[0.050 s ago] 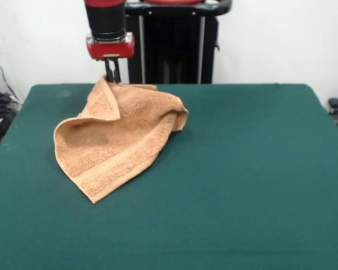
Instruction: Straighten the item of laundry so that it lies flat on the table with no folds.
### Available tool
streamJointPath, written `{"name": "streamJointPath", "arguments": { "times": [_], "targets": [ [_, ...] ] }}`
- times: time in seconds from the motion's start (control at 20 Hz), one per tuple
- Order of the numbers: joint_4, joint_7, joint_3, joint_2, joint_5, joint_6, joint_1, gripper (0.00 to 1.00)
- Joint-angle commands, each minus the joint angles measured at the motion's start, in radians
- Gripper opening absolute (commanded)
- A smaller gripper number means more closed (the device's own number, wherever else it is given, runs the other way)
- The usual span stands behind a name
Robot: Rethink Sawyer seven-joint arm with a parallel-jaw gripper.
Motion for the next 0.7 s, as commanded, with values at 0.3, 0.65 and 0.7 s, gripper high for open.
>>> {"name": "streamJointPath", "arguments": {
  "times": [0.3,0.65,0.7],
  "targets": [
    [0.002,-0.047,0.167,0.040,-0.057,0.075,-0.027,0.00],
    [-0.035,-0.149,0.224,0.032,-0.074,0.174,-0.124,0.00],
    [-0.038,-0.166,0.237,0.024,-0.074,0.192,-0.139,0.00]
  ]
}}
